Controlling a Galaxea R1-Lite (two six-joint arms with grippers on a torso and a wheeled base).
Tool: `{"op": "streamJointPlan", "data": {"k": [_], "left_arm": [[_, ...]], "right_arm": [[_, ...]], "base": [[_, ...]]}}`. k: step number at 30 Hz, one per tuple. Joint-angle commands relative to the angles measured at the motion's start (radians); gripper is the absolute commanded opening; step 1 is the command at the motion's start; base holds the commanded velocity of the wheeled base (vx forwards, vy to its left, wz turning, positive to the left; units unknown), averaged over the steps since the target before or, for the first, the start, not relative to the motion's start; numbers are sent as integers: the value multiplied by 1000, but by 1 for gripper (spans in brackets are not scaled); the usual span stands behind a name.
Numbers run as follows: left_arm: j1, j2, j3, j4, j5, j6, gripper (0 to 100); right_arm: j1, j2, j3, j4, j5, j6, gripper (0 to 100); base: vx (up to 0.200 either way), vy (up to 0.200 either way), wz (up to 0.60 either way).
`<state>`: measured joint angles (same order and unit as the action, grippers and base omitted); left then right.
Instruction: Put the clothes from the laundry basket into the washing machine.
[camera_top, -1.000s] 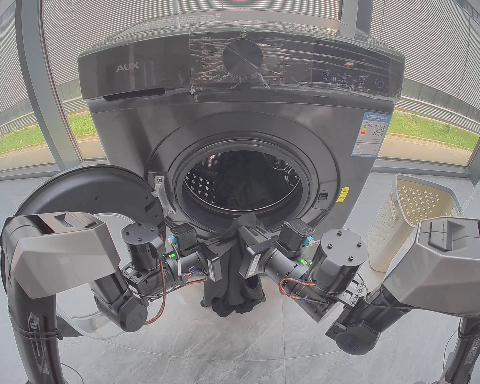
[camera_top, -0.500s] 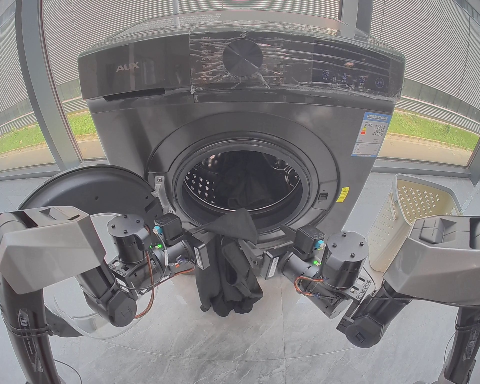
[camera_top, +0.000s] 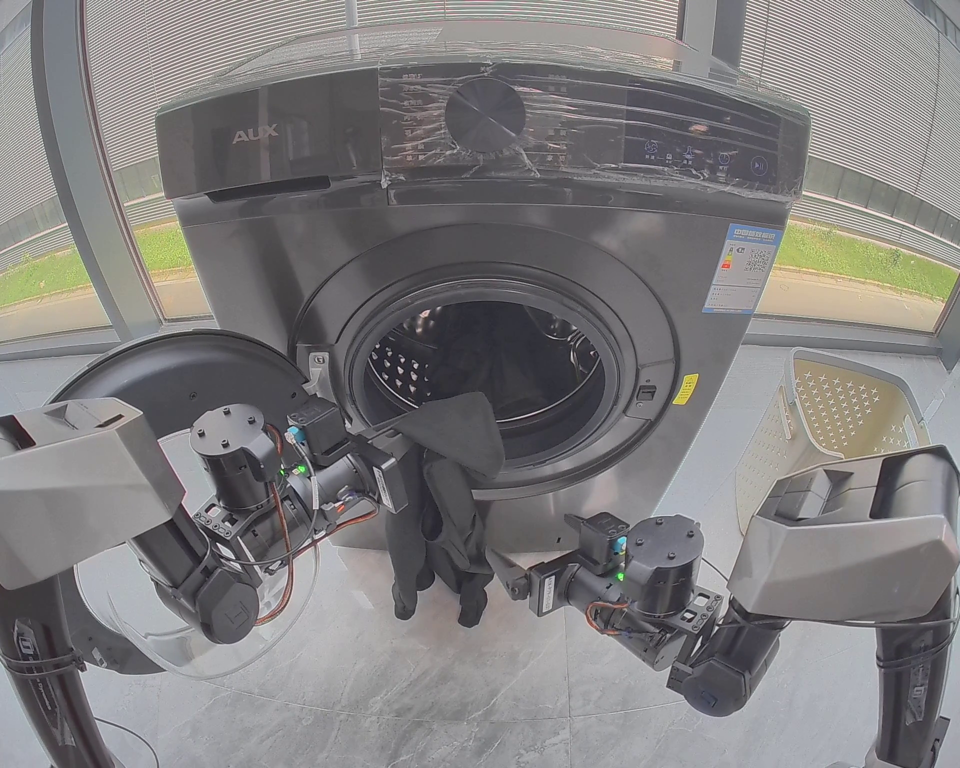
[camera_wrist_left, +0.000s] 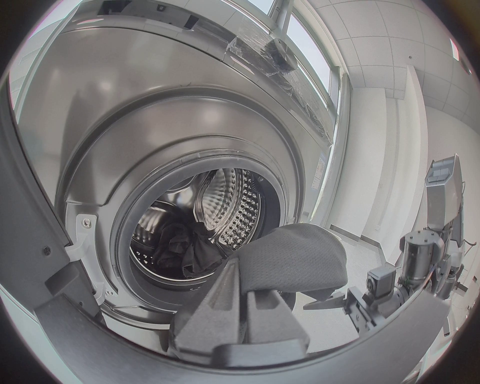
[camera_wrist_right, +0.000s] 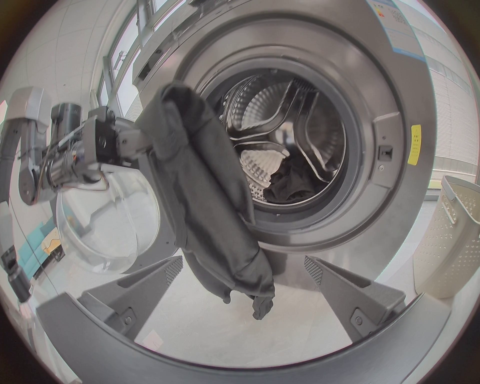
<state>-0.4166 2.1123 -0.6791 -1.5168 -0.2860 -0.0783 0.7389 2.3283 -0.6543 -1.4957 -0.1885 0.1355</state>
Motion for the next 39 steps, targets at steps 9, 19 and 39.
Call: {"op": "streamJointPlan", "data": {"k": [9, 19, 39], "left_arm": [[-10, -6, -7, 0, 7, -1, 0], [-24, -6, -5, 0, 8, -3, 0], [-18, -5, 0, 0, 7, -12, 0]], "right_arm": [[22, 105, -110, 5, 35, -11, 100], [23, 192, -281, 98, 63, -22, 100], [14, 325, -532, 101, 60, -37, 0]], "base": [[0, 0, 0], [0, 0, 0], [0, 0, 0]]}}
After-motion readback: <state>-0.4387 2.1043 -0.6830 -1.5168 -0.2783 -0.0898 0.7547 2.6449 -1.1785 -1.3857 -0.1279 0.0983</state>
